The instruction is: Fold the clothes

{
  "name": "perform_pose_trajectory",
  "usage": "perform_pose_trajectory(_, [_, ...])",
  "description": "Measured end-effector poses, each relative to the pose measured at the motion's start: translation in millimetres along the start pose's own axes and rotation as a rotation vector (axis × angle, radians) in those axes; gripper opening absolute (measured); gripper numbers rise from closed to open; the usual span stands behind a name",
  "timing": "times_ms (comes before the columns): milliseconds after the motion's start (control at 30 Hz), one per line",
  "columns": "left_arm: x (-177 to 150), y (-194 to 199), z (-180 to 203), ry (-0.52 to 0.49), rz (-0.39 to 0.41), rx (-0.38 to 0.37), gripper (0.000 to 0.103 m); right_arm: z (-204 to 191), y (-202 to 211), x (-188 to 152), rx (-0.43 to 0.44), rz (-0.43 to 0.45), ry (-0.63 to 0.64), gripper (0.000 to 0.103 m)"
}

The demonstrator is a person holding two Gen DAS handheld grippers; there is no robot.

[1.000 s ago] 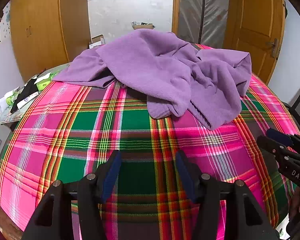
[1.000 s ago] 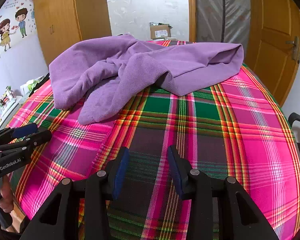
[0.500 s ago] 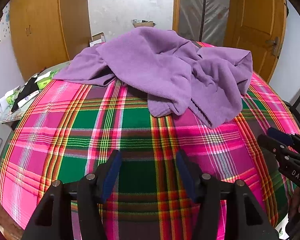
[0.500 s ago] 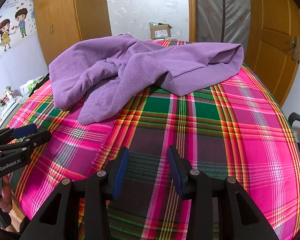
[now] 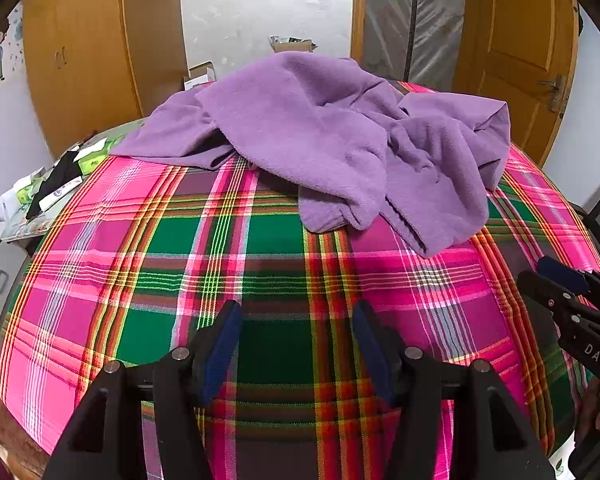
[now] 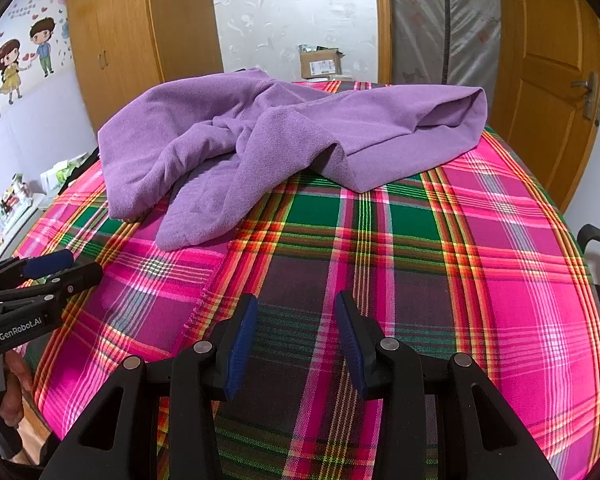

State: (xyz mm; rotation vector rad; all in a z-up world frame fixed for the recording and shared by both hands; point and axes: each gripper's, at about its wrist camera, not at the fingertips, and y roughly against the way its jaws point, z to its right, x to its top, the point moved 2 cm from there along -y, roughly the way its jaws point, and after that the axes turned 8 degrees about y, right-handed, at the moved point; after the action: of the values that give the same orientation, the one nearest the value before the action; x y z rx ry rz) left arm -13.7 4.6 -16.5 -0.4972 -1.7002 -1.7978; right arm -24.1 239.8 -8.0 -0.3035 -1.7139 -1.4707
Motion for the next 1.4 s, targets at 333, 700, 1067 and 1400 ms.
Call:
perform_pose_trajectory(333, [-1.2,0.2,-0.3,-0.001,0.008,0.004,0.061,3.2,2.0,-0.5,0.005,0.003,-0.005,0.042])
perform_pose_trajectory(700, [-1.4,0.5,-1.1,-0.003,0.017,0.001,0.061,2.6,1.3,0.1,0.000,0.001,0.000,0.042])
perform_pose_trajectory(1067, [1.3,0.6,-2.0,-0.016,-0.005,-0.001,0.061,2.1,0.9,0.3,-0.005,-0.003,0.009,0.043])
perform_pose_trajectory(1400, [1.9,-0.8,-1.0,-0.006,-0.006,0.007,0.061,0.8,0.7,0.8,-0.007,-0.004,0.010,0.044])
